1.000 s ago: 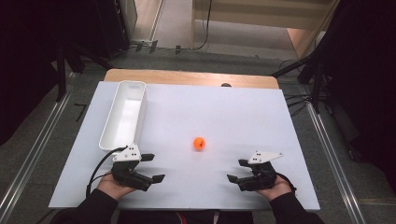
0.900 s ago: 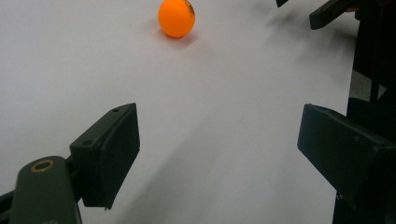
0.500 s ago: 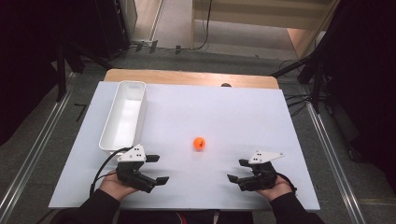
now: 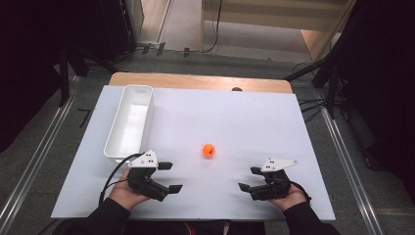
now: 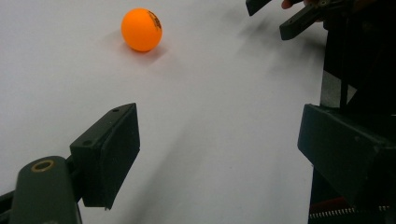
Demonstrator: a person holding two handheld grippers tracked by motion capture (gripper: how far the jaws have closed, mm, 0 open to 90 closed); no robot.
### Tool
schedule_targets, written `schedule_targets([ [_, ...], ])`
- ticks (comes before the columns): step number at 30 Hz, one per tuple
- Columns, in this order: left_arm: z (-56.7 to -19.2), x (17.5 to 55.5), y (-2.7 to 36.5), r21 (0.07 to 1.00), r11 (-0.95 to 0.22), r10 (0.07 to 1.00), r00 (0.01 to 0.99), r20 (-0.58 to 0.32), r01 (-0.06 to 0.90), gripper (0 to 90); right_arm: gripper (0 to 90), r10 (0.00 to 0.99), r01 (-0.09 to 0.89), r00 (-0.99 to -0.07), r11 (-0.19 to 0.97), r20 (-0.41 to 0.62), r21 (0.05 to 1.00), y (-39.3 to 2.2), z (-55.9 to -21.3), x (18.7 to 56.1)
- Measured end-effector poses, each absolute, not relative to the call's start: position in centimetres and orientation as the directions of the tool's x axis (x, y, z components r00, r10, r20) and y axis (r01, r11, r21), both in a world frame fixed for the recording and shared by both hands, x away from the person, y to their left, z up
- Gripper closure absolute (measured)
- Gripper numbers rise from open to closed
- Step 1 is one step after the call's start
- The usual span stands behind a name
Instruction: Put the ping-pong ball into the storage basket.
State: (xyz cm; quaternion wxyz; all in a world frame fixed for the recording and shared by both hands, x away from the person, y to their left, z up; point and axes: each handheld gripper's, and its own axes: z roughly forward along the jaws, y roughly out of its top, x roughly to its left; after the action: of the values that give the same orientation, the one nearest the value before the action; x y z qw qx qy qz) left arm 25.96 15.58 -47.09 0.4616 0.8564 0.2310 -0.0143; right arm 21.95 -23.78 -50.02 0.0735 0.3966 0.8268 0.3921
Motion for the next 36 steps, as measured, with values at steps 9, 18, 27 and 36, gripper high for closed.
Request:
schedule_targets([
  [9, -47.1, 26.4, 15.2, 0.792, -0.445, 0.399, 0.884, -0.243, 0.418, 13.5, 21.5, 0.716, 0.601, -0.672, 0.377, 0.190, 0.705, -23.8, -50.0, 21.9],
  [18, -47.0, 26.9, 14.9, 0.796, -0.414, 0.425, 0.867, -0.260, 0.441, 13.4, 21.5, 0.720, 0.602, -0.667, 0.371, 0.191, 0.707, -23.8, -50.0, 21.9],
  [27, -46.9, 27.4, 14.6, 0.789, -0.430, 0.464, 0.857, -0.226, 0.440, 13.5, 21.5, 0.718, 0.596, -0.671, 0.374, 0.185, 0.711, -23.8, -50.0, 22.0],
  [36, -46.8, 27.8, 14.0, 0.787, -0.435, 0.472, 0.855, -0.214, 0.437, 13.5, 21.5, 0.725, 0.604, -0.662, 0.367, 0.189, 0.708, -23.9, -49.9, 22.0],
])
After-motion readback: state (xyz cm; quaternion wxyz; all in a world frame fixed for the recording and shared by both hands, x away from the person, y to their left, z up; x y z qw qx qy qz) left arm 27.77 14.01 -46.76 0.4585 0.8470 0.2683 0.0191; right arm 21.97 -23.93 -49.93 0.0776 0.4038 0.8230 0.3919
